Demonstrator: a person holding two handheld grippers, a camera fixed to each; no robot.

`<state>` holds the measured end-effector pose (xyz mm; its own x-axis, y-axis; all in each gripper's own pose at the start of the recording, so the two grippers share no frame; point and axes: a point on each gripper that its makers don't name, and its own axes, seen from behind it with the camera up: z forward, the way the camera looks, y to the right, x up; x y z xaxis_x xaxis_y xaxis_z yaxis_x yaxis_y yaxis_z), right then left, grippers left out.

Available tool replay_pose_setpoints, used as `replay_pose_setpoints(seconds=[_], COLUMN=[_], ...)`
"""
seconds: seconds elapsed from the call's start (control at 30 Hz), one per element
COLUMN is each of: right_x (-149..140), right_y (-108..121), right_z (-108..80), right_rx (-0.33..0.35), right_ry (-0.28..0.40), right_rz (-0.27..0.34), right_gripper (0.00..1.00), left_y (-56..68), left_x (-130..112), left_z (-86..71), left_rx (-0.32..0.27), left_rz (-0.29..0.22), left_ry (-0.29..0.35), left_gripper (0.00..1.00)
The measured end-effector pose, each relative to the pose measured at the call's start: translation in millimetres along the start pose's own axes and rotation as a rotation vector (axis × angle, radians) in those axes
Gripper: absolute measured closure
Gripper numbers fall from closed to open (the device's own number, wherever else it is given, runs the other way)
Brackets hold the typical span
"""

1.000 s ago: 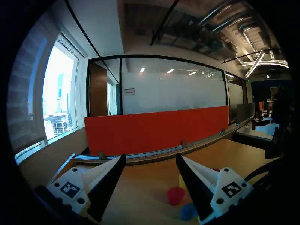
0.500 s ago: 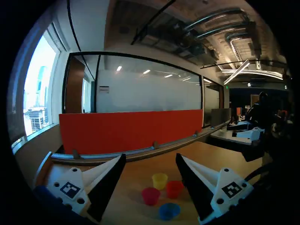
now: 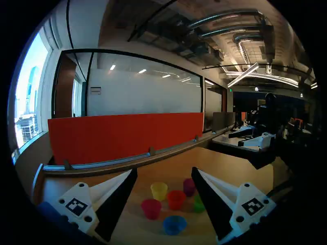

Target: Pour water

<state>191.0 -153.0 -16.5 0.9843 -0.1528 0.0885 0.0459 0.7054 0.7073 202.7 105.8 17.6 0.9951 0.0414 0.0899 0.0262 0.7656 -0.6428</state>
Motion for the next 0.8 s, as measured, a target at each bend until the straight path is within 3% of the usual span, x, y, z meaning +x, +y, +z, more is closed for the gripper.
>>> replay_pose_setpoints(seconds=[0.43,0.67,0.8], right_x=[-33.9,-47.6,-57.1], right_y=[-9.6,-17.1,-18.3], right_z=[-3.2,-6.6,-5.1], right_rx=[0.05,0.079,0.081], right_ry=[-0.171,-0.238,-0.263], right_rz=[-0.043,-0.093,-0.111], right_gripper=[0.0,0.0,0.0], left_y=[8.1,12.2,19.1], left_x=[-33.4,-54.0,-65.0], left_z=[-3.9,-4.1,-3.3], left_rx=[-0.073,-0.079,-0.103], left_rz=[0.037,0.09,0.091], left_ry=[-0.121,-0.184,-0.211], left_gripper=[0.01,0.01,0.02])
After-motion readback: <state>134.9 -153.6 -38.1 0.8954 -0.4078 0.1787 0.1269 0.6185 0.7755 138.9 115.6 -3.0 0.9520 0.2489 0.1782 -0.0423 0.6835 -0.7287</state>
